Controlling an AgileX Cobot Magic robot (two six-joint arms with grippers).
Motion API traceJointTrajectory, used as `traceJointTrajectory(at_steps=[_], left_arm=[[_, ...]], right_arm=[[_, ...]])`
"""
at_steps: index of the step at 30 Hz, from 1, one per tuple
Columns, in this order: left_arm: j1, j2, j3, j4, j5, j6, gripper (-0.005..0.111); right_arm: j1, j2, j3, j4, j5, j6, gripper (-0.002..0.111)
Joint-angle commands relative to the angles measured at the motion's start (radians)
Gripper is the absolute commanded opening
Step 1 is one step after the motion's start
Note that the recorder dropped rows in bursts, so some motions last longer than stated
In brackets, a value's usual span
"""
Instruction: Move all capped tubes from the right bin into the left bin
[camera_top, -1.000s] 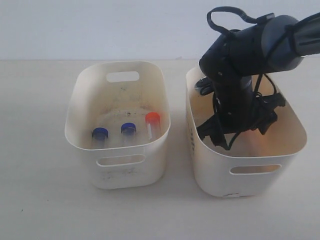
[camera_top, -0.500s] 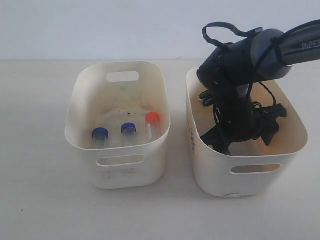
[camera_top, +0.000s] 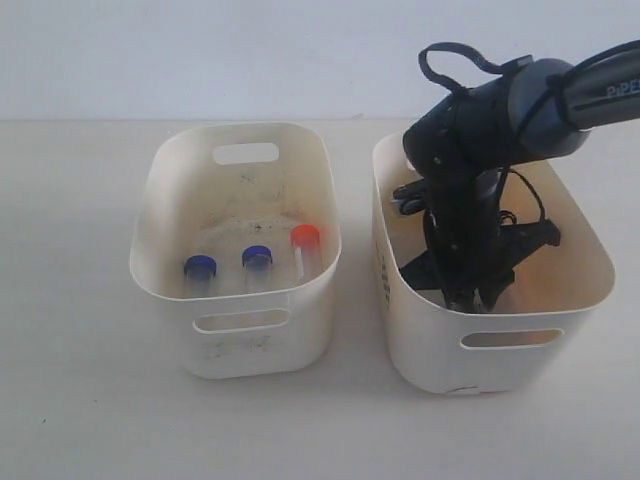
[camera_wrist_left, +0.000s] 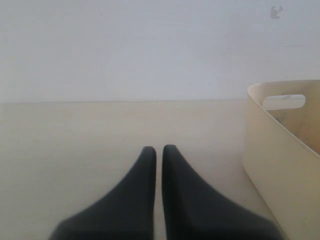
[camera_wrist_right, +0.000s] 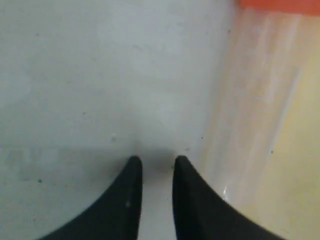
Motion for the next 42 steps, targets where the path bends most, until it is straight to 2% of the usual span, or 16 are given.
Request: traceJointTrajectory(at_steps=[1,11,13,16,18,19,30,32,36,42], left_arm=[[-0.007,0.004,-0.002,-0.003,-0.007,-0.004,0.004],[-0.007,0.004,-0.002,-0.003,-0.007,-0.004,0.004],[-0.007,0.004,-0.002,-0.003,-0.007,-0.004,0.004],[-0.007,0.004,-0.002,-0.003,-0.007,-0.004,0.004],[-0.007,0.004,-0.002,-0.003,-0.007,-0.004,0.004],[-0.007,0.004,-0.002,-0.003,-0.007,-0.004,0.004],[-0.007,0.004,-0.002,-0.003,-0.007,-0.004,0.004],[-0.007,0.004,-0.002,-0.003,-0.007,-0.004,0.004],[-0.007,0.004,-0.002,-0.003,-0.007,-0.004,0.004],[-0.007,0.004,-0.002,-0.003,-0.007,-0.004,0.004]], right_arm=[[-0.011,-0.007,0.004,0.009,-0.022,-0.015,0.000],[-0.011,-0.068,0.004,-0.057,-0.039,0.028,0.002],[-0.011,-0.068,0.004,-0.069,-0.031,0.035,0.013],[-0.011,-0.068,0.004,-0.090,-0.022,0.054,0.042],[-0.011,-0.068,0.004,-0.108,-0.014,0.075,0.054],[-0.011,-0.068,0.004,-0.118,-0.006,0.080,0.056],[-0.011,-0.032,0.004,-0.169,0.057,0.151,0.056],[-0.011,-0.024,0.004,-0.181,0.070,0.167,0.062],[-0.011,-0.018,0.004,-0.182,0.058,0.169,0.082],[-0.011,-0.003,0.004,-0.175,0.050,0.171,0.084]])
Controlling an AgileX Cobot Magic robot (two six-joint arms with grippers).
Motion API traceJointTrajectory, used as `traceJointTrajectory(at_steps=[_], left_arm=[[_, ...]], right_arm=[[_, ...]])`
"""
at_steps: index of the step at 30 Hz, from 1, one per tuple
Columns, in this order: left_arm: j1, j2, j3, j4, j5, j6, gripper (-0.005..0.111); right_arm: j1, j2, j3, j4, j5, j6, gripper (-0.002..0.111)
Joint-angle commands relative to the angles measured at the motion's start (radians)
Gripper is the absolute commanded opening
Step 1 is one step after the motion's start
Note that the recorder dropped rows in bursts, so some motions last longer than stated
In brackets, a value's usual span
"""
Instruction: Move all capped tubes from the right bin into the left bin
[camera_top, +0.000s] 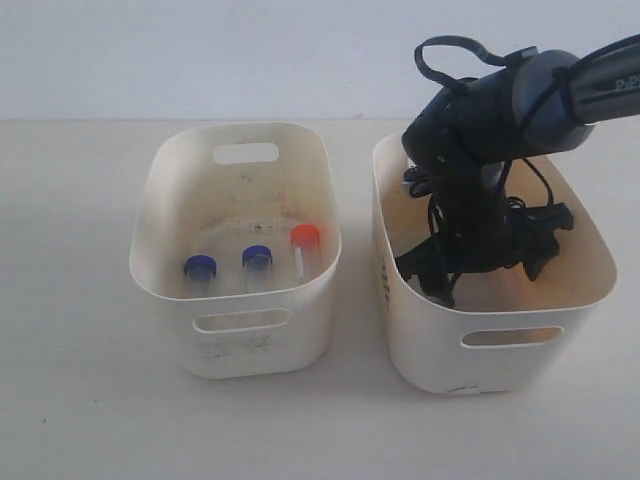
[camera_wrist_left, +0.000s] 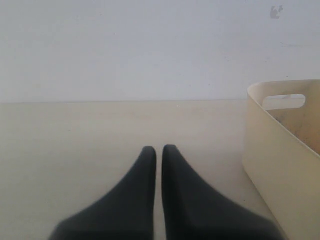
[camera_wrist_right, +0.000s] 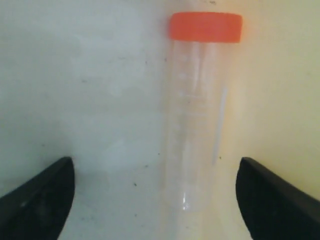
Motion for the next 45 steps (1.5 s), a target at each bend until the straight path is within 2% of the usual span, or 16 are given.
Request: traceJointTrajectory(at_steps=[1,9,11,15,22,24,30,34,38,42,45], left_arm=[[-0.007,0.004,-0.002,-0.003,-0.007,-0.004,0.004],[-0.007,0.004,-0.002,-0.003,-0.007,-0.004,0.004],[-0.007,0.004,-0.002,-0.003,-0.007,-0.004,0.004],[-0.007,0.004,-0.002,-0.003,-0.007,-0.004,0.004],[-0.007,0.004,-0.002,-0.003,-0.007,-0.004,0.004],[-0.007,0.004,-0.002,-0.003,-0.007,-0.004,0.004],[-0.007,0.004,-0.002,-0.003,-0.007,-0.004,0.004],[-0.007,0.004,-0.002,-0.003,-0.007,-0.004,0.004],[-0.007,0.004,-0.002,-0.003,-0.007,-0.004,0.004],[-0.007,0.004,-0.002,-0.003,-0.007,-0.004,0.004],[-0.007,0.004,-0.002,-0.003,-0.007,-0.004,0.004]], right_arm=[[-0.012,0.021,0.005,-0.033,0.032,0.005,0.084],[-0.012,0.045,0.005,-0.031,0.015,0.005,0.083],[-0.012,0.045,0.005,-0.030,0.008,0.005,0.079],[-0.012,0.045,0.005,-0.027,0.008,-0.001,0.056],[-0.012,0.045,0.005,-0.016,0.006,-0.045,0.007],[-0.012,0.045,0.005,-0.016,0.002,-0.045,0.000],[-0.012,0.034,0.005,-0.034,0.001,-0.036,0.000],[-0.012,0.025,0.005,-0.106,0.029,0.044,0.003],[-0.012,0.009,0.005,-0.130,0.032,0.044,0.024],[-0.012,0.006,0.005,-0.130,0.032,0.040,0.053],[-0.012,0.006,0.005,-0.132,0.032,0.040,0.061]])
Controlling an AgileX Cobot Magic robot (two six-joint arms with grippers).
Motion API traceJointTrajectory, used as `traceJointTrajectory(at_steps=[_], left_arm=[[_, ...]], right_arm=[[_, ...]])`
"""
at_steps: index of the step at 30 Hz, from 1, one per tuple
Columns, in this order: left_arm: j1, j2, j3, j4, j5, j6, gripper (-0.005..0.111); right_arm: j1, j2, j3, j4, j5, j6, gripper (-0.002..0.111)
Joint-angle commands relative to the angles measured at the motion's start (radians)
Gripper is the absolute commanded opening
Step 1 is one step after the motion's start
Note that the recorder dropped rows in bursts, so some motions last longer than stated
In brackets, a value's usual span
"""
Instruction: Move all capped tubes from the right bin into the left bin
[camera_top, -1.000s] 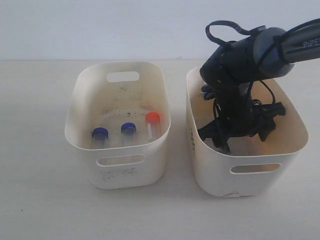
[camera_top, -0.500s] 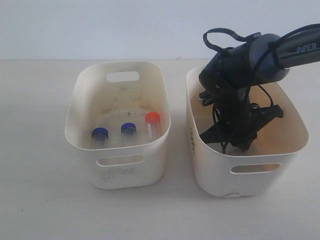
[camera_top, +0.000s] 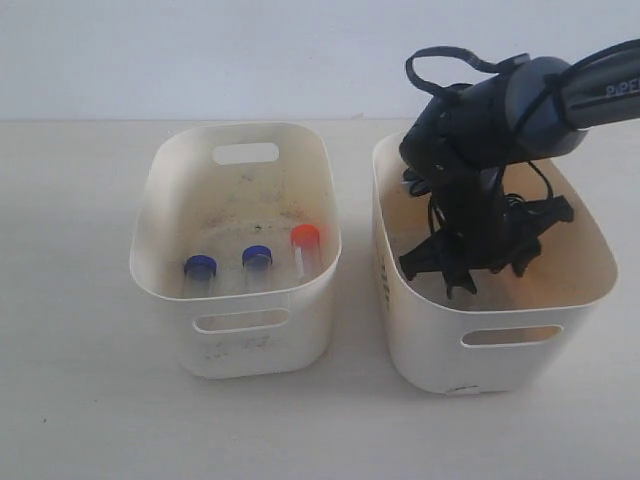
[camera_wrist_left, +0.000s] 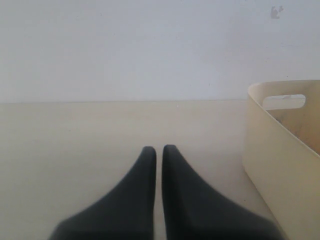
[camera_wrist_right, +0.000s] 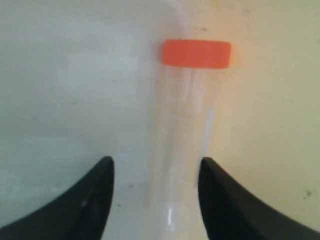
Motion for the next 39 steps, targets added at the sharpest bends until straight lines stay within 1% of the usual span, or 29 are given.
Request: traceJointTrajectory(at_steps=[1,8,19,26,29,39], left_arm=[[-0.007,0.004,-0.002,-0.003,-0.007,-0.004,0.004],[-0.007,0.004,-0.002,-0.003,-0.007,-0.004,0.004],[-0.007,0.004,-0.002,-0.003,-0.007,-0.004,0.004],[-0.007,0.004,-0.002,-0.003,-0.007,-0.004,0.004],[-0.007,0.004,-0.002,-0.003,-0.007,-0.004,0.004],[-0.007,0.004,-0.002,-0.003,-0.007,-0.004,0.004]], right_arm=[[-0.018,-0.010,0.007,-0.051,0.048,0.000,0.061],[-0.018,-0.007,0.007,-0.061,0.100,0.000,0.061],[-0.018,-0.006,0.007,-0.027,0.081,0.000,0.061],[-0.018,0.045,0.007,-0.009,0.081,-0.029,0.061],[-0.018,0.045,0.007,-0.005,0.067,-0.037,0.061],[-0.018,0.045,0.007,0.106,-0.018,-0.143,0.061]])
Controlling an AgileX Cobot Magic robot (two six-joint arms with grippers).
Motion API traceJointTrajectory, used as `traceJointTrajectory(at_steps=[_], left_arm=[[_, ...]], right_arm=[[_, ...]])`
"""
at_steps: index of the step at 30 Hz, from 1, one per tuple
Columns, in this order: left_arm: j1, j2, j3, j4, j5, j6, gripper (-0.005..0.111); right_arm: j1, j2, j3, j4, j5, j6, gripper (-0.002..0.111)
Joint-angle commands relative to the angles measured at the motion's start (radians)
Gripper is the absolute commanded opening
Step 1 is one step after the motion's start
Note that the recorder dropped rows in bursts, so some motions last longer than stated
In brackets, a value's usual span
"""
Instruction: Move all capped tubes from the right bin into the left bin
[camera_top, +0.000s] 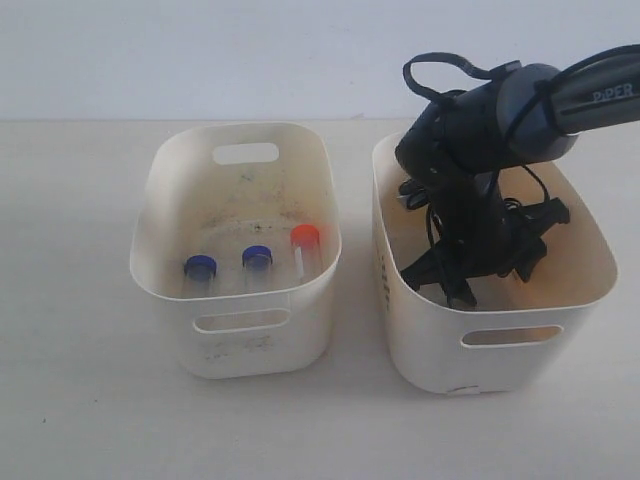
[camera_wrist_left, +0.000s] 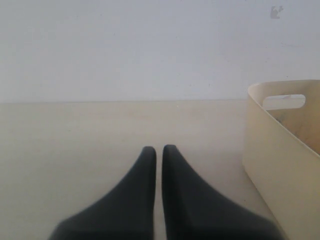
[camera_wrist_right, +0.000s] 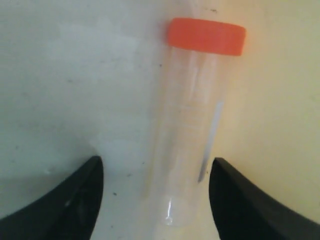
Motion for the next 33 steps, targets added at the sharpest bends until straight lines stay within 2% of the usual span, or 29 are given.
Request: traceJointTrajectory(at_steps=[1,10,14,18,22,27,30,33], left_arm=[[-0.007,0.004,-0.002,-0.003,-0.007,-0.004,0.004],[-0.007,0.004,-0.002,-0.003,-0.007,-0.004,0.004],[-0.007,0.004,-0.002,-0.003,-0.007,-0.004,0.004],[-0.007,0.004,-0.002,-0.003,-0.007,-0.004,0.004],[-0.007,0.004,-0.002,-0.003,-0.007,-0.004,0.004],[-0.007,0.004,-0.002,-0.003,-0.007,-0.004,0.004],[-0.007,0.004,-0.002,-0.003,-0.007,-0.004,0.004],[-0.007,0.004,-0.002,-0.003,-0.007,-0.004,0.004]], right_arm=[[-0.019,0.018,0.013,0.064,-0.052,-0.042,0.061],[-0.019,0.012,0.013,0.140,-0.113,-0.079,0.061],[-0.019,-0.011,0.011,0.240,-0.177,-0.186,0.061],[-0.019,-0.044,-0.038,0.262,-0.137,-0.215,0.061],[-0.019,-0.062,-0.038,0.249,-0.144,-0.193,0.061],[-0.019,-0.075,-0.038,0.108,-0.080,-0.125,0.060],[-0.019,-0.075,-0.038,-0.004,-0.021,-0.038,0.052],[-0.019,-0.074,-0.038,-0.029,-0.010,-0.022,0.041]])
